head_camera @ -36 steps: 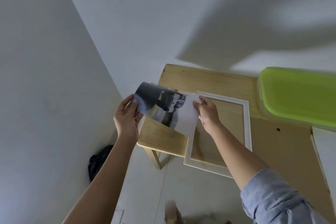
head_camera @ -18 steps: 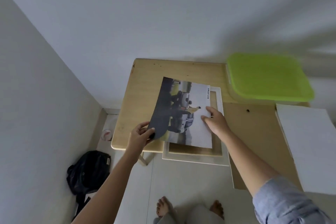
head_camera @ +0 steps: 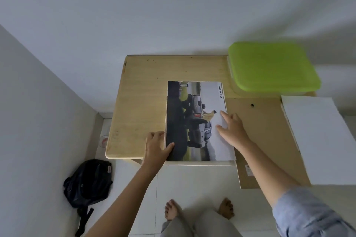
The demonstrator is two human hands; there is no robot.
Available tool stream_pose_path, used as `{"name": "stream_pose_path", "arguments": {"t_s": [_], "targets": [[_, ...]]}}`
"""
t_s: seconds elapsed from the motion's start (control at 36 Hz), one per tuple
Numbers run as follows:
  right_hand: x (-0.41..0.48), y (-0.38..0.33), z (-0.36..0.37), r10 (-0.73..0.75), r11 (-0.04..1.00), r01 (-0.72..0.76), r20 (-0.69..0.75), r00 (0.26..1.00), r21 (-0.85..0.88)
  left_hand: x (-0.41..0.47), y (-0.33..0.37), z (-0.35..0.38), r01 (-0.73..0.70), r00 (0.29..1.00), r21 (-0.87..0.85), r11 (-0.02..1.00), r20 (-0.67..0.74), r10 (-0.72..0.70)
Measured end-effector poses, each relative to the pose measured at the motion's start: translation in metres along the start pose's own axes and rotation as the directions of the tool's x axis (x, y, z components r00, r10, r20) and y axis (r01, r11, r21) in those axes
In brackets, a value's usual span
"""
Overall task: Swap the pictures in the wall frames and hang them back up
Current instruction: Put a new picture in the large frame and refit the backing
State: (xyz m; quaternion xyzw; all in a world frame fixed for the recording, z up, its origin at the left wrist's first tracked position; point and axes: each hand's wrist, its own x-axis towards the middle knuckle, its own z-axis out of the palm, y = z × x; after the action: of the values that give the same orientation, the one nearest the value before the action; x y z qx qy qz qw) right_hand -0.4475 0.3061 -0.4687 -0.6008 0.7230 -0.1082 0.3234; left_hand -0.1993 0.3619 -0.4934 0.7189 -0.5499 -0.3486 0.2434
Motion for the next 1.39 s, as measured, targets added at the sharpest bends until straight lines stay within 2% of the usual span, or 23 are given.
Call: {"name": "stream_pose_path", "arguments": {"t_s": [0.11, 0.25, 0.5, 0.64, 0.69, 0.78, 0.83, 0.92, 1.0, 1.06, 1.17, 1.28, 1.39], "targets": [[-0.002, 0.000, 0.002, -0.009, 0.991, -0.005, -0.098, 0.995, -0.137, -0.001, 0.005, 0.003, -0.039, 0.999, -0.006, 0.999, 0.025, 0.039], [-0.005, -0.003, 0.012, 0.042, 0.993, -0.050, -0.082, 0.996, -0.105, 0.003, 0.007, 0.005, -0.036, 0.998, -0.024, 0.999, 0.043, 0.037], [0.002, -0.013, 0.029, -0.049, 0.994, 0.039, -0.093, 0.994, -0.104, 0.013, 0.001, -0.006, 0.034, 0.999, -0.016, 0.999, 0.018, -0.034], [0.004, -0.016, 0.027, -0.111, 0.991, 0.105, -0.069, 0.991, -0.087, 0.015, 0.013, -0.007, 0.103, 0.986, 0.028, 0.994, -0.134, -0.099], [0.002, -0.007, 0.017, -0.136, 0.990, 0.130, -0.108, 0.985, -0.060, 0.014, 0.028, 0.002, 0.065, 0.977, 0.015, 0.998, -0.203, -0.060], [-0.002, 0.022, -0.010, -0.107, 0.994, 0.105, -0.194, 0.975, -0.021, 0.010, 0.062, 0.026, -0.072, 0.968, -0.014, 0.997, -0.241, 0.066], [-0.008, 0.050, -0.031, -0.056, 0.998, 0.052, -0.229, 0.972, -0.022, 0.001, 0.090, 0.051, -0.137, 0.973, -0.007, 0.991, -0.189, 0.133], [-0.022, 0.095, -0.062, 0.062, 0.998, -0.066, -0.246, 0.967, -0.007, -0.024, 0.128, 0.099, -0.190, 0.982, 0.063, 0.980, -0.008, 0.191], [-0.036, 0.132, -0.083, 0.153, 0.987, -0.158, -0.229, 0.961, -0.001, -0.050, 0.152, 0.145, -0.149, 0.979, 0.122, 0.981, 0.154, 0.130], [-0.040, 0.148, -0.091, 0.181, 0.983, -0.180, -0.194, 0.964, 0.023, -0.060, 0.159, 0.166, -0.079, 0.981, 0.214, 0.974, 0.191, 0.037], [-0.045, 0.165, -0.097, 0.141, 0.990, -0.141, -0.153, 0.978, 0.011, -0.062, 0.165, 0.188, 0.068, 0.988, 0.297, 0.953, 0.115, -0.106], [-0.043, 0.174, -0.095, 0.114, 0.993, -0.116, -0.175, 0.978, -0.002, -0.059, 0.171, 0.198, 0.083, 0.994, 0.357, 0.930, 0.036, -0.103], [-0.038, 0.177, -0.088, 0.145, 0.989, -0.146, -0.230, 0.962, 0.014, -0.059, 0.175, 0.200, 0.124, 0.992, 0.292, 0.948, -0.017, -0.124]]}}
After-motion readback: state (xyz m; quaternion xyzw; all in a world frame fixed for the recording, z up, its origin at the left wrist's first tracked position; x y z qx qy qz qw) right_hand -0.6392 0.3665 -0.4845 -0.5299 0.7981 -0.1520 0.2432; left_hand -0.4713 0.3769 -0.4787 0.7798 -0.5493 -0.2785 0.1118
